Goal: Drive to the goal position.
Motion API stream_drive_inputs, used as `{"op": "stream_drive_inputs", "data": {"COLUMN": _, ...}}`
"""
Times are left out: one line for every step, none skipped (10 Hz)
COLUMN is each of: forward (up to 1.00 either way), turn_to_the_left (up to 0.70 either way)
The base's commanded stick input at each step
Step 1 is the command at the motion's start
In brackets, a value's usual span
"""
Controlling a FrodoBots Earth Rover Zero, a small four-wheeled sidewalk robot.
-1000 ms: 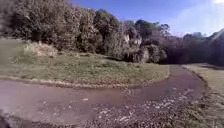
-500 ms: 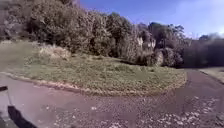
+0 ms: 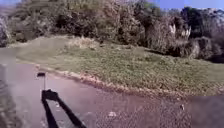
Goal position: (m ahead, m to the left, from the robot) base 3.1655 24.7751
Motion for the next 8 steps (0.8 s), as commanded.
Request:
{"op": "stream_drive_inputs", "data": {"forward": 0.7, "turn_to_the_left": 0.35}}
{"op": "stream_drive_inputs", "data": {"forward": 0.7, "turn_to_the_left": 0.35}}
{"op": "stream_drive_inputs", "data": {"forward": 0.7, "turn_to_the_left": 0.35}}
{"op": "stream_drive_inputs", "data": {"forward": 0.7, "turn_to_the_left": 0.35}}
{"op": "stream_drive_inputs", "data": {"forward": 0.7, "turn_to_the_left": 0.35}}
{"op": "stream_drive_inputs", "data": {"forward": 0.7, "turn_to_the_left": 0.35}}
{"op": "stream_drive_inputs", "data": {"forward": 0.7, "turn_to_the_left": 0.35}}
{"op": "stream_drive_inputs", "data": {"forward": 0.7, "turn_to_the_left": 0.35}}
